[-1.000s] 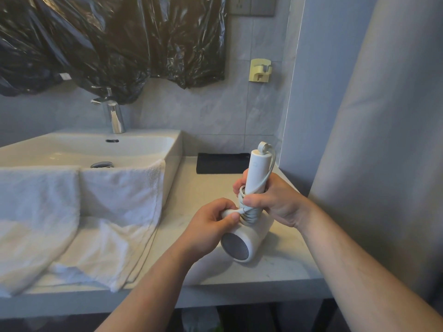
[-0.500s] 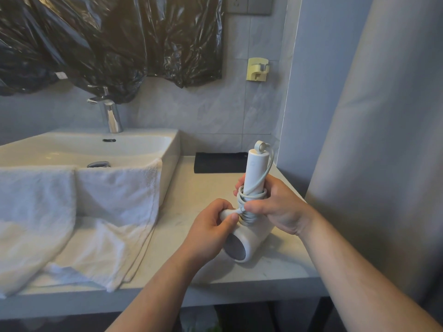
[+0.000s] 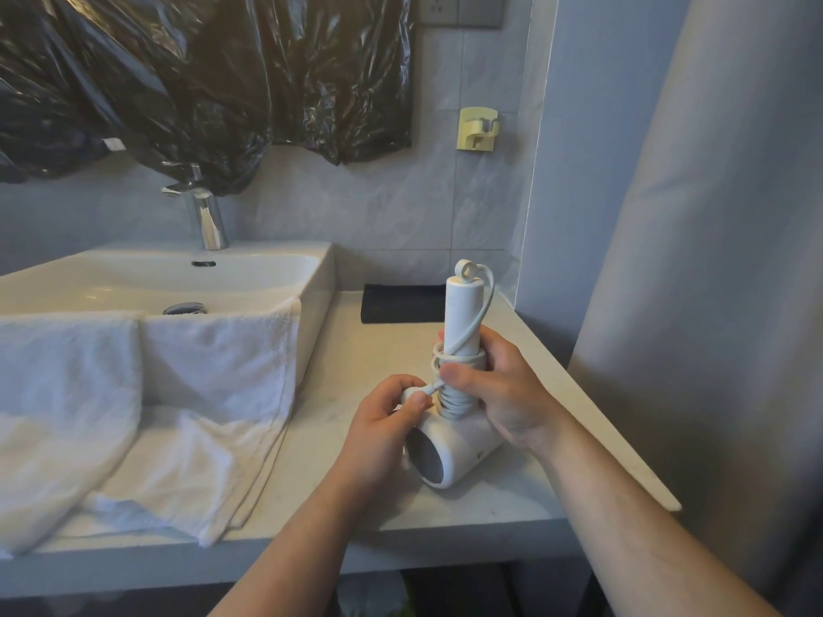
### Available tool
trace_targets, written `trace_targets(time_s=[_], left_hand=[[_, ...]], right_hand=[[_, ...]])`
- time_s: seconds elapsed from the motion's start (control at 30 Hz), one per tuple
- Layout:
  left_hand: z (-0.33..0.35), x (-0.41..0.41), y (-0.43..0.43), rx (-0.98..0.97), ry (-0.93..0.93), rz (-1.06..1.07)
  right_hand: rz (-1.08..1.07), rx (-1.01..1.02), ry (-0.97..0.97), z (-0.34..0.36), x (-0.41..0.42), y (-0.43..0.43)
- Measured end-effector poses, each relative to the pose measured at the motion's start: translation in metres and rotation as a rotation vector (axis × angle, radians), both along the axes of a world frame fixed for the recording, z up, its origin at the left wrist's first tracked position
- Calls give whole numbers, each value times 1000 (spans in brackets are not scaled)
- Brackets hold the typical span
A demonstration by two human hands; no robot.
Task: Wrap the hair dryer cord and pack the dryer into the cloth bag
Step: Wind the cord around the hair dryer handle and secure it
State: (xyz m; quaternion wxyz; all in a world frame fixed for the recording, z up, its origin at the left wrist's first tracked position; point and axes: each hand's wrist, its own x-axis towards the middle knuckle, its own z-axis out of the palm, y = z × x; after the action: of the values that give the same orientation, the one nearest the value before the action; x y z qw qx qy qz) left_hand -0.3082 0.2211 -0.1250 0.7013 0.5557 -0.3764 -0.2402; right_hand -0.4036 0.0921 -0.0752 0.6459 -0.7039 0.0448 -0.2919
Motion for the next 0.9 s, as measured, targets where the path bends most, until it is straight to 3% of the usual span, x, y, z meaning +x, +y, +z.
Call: trace_targets(time_s=[0.13,0.5,0.67,0.9], left_hand=[[-1,2,-2,10,19,-11],[-3,3,-4,34,150,-99],[-2,6,-6,60,195,-101],[-1,8,-6,77,229,-101]], right_hand=[[93,47,-35,-3,-1,-7],[23,-1,-27,-4,-2,-3],[200,241,-98,-2,2,-5],[228,279,-91,-3,1,-12]])
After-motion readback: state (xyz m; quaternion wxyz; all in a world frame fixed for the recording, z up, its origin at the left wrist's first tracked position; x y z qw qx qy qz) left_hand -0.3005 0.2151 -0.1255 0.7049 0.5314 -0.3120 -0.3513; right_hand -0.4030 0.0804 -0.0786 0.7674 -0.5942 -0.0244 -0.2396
